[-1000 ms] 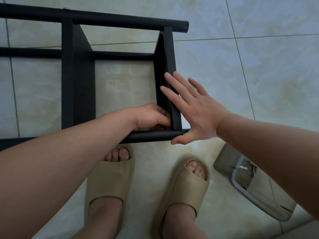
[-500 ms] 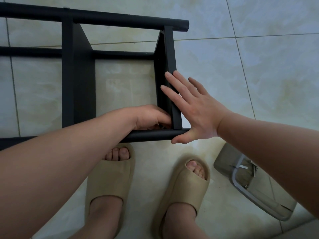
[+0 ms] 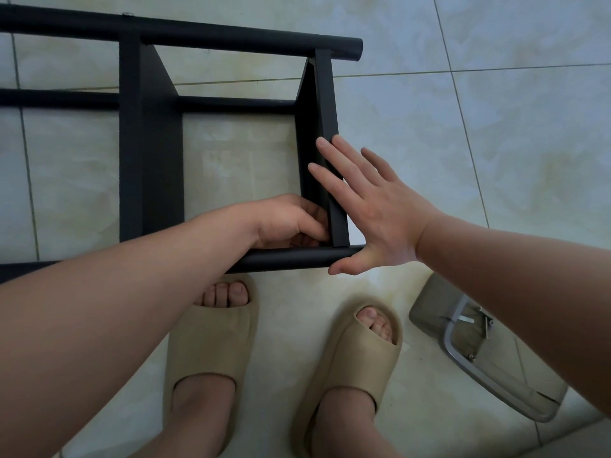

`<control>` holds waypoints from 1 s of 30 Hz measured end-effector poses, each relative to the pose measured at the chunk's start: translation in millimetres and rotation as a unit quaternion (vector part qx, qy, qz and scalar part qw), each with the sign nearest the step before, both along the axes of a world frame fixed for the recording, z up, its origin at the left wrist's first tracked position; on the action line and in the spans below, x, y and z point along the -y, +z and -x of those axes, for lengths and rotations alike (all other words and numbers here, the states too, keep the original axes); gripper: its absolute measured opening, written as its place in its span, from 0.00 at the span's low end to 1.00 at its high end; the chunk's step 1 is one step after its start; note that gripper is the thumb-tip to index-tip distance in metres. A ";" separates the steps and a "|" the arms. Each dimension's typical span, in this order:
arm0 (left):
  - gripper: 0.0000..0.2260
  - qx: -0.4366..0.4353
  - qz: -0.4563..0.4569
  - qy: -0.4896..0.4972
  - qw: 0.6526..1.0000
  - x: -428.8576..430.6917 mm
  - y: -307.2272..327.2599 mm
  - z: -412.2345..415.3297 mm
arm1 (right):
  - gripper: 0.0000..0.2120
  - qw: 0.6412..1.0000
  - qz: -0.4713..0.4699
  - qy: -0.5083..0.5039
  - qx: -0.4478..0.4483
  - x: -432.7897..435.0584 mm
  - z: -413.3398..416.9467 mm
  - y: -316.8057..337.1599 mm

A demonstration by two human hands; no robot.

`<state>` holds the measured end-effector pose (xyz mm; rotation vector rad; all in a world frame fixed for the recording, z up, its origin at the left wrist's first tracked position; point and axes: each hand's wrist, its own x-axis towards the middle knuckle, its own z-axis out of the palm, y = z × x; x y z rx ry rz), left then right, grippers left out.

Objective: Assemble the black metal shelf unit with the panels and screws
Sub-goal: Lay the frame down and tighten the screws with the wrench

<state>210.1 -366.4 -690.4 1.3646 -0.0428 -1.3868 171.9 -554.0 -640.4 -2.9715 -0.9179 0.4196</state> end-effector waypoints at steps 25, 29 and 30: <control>0.14 0.040 -0.012 -0.018 0.999 -0.1 -0.7 1.4 | 0.61 1.000 -0.003 0.001 -0.001 -0.1 0.2 0.6; 0.17 0.029 -0.003 -0.010 1.000 -0.2 -2.0 0.5 | 0.61 1.000 -0.003 0.000 -0.001 -0.4 0.2 0.6; 0.17 0.026 -0.001 -0.009 1.000 -0.2 -1.5 0.6 | 0.62 1.000 -0.003 0.000 -0.002 -0.5 0.2 0.6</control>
